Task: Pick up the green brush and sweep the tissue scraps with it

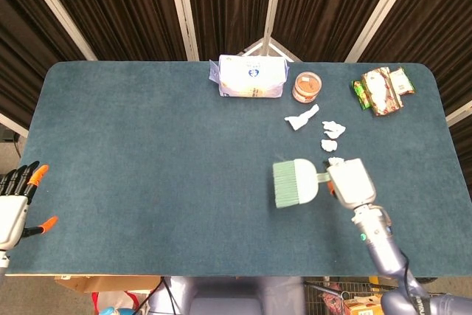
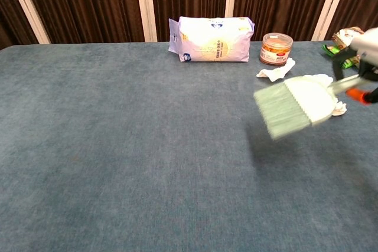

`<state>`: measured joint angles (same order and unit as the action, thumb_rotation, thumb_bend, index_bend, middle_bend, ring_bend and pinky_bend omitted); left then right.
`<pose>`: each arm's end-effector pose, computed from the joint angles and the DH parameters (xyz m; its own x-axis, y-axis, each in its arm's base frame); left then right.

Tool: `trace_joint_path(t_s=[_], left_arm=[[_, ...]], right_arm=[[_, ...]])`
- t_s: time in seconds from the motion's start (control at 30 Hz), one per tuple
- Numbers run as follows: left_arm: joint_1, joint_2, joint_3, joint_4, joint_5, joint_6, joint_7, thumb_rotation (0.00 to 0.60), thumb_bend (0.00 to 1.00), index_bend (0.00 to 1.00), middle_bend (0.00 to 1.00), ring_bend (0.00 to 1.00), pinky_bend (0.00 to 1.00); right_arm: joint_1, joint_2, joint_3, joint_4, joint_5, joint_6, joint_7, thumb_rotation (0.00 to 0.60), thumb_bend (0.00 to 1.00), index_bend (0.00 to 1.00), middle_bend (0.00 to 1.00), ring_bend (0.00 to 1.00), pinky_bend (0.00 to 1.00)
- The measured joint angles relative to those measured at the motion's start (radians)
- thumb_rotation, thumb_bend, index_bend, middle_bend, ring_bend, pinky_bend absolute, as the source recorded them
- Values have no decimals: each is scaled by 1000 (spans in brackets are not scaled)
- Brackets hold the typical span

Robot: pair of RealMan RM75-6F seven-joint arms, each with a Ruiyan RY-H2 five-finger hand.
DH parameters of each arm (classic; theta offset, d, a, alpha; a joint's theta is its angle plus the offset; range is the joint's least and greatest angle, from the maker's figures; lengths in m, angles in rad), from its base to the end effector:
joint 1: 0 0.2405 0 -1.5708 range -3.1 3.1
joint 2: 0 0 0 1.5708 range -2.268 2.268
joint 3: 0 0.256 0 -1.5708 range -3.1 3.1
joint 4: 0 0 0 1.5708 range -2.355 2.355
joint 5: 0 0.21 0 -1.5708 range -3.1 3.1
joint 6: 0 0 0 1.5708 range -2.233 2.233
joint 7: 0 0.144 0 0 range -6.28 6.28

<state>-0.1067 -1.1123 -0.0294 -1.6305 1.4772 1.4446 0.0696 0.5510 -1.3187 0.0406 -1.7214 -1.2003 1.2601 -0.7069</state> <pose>-0.3108 0.1830 0.1526 0.4472 0.0550 0.8927 0.8943 -0.0105 -0.4473 -0.2017 -0.2862 0.0619 0.7276 -0.0450 0.6846 -0.6669 -0.2804 0.6904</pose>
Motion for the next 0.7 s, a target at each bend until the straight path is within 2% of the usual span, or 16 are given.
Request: trace_joint_path(t_s=[0.07,0.13,0.3,0.37,0.5,0.7], left_arm=[[1,1,0,1,0,1,-3,600,0,0,0,0,0],[1,2,0,1,0,1,-5,600,0,0,0,0,0],[2,3,0,3,0,1,-10,600,0,0,0,0,0],[2,3,1,3,-1,0,-10,600,0,0,0,0,0],[2,3,2,3,1,0,-8,600,0,0,0,0,0],[4,3,0,1,-3,2,-5,600,0,0,0,0,0]], right_arm=[[-4,-32,-14,7,-4,-1,-30,600,665,706,975,1000,965],[-9,-57,-23,15,1,-1,-61,600,632,616,975,1000,965],[-19,-93,-36,39,17,7,-135,600,429,194,975,1000,965],[-25,-98,-42,49,21,15,-165,600,389,95,975,1000,964],[-38,-88,-51,47,42,23,-202,600,364,25,975,1000,965],[-70,-48,-62,35,55,49,-214,600,363,3,975,1000,965]])
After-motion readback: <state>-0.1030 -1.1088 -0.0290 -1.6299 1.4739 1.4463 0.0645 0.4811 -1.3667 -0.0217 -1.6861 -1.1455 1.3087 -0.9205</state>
